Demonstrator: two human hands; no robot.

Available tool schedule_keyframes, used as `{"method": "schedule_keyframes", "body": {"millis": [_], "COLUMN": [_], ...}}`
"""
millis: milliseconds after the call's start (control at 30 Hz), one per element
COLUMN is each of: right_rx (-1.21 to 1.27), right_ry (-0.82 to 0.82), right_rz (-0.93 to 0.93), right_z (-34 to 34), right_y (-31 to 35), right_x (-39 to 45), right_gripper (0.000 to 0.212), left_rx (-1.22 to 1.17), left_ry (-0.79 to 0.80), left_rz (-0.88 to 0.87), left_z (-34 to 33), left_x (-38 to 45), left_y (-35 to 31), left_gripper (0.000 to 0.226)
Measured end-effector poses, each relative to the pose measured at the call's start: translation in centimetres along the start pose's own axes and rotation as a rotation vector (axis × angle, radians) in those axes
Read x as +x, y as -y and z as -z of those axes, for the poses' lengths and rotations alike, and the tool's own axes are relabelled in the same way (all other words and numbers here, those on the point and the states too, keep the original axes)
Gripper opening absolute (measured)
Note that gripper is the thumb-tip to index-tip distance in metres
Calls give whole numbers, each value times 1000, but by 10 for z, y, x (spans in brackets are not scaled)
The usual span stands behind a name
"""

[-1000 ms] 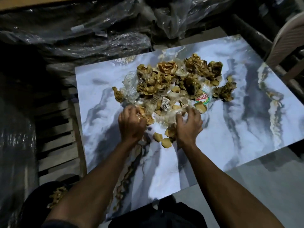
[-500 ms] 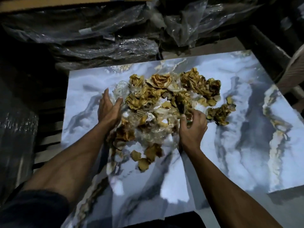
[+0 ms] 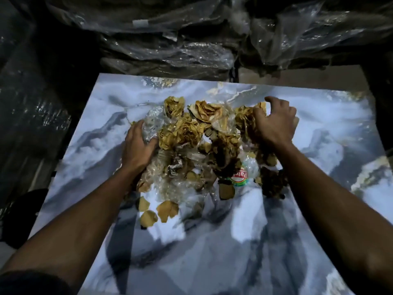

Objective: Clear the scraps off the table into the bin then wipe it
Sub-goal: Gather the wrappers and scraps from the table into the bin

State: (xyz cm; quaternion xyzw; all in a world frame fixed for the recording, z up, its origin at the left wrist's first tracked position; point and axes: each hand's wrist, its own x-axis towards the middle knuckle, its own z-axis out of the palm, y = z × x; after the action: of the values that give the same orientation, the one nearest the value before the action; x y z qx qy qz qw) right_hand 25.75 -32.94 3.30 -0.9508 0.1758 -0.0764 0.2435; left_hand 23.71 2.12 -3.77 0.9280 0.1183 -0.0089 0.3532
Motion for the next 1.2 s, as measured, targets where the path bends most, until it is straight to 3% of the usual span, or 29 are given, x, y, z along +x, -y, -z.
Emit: {"method": "schedule_keyframes", "body": {"millis": [200, 367, 733, 1000, 1200], "right_rx": [-198, -288, -281, -308, 60], "right_ry": [353, 462, 488, 344, 300], "right_rz": [37, 58, -31, -18, -211], "right_z": [-3, -14, -22, 32, 59], "right_y": [-7, 6, 28, 6, -60], "right_x": [35, 17, -79, -54, -57], "right_gripper": [75, 76, 76, 64, 67], "left_rx": [88, 104, 28, 12, 153], "left_ry": [52, 70, 172, 150, 82], "left_rz": [29, 8, -70, -103, -95], "left_z": [-5, -5, -1, 28, 38], "left_x": [-3, -11, -46, -62, -76], "left_y": [-9, -18, -21, -11, 21], "left_gripper": [71, 66, 60, 63, 64]}}
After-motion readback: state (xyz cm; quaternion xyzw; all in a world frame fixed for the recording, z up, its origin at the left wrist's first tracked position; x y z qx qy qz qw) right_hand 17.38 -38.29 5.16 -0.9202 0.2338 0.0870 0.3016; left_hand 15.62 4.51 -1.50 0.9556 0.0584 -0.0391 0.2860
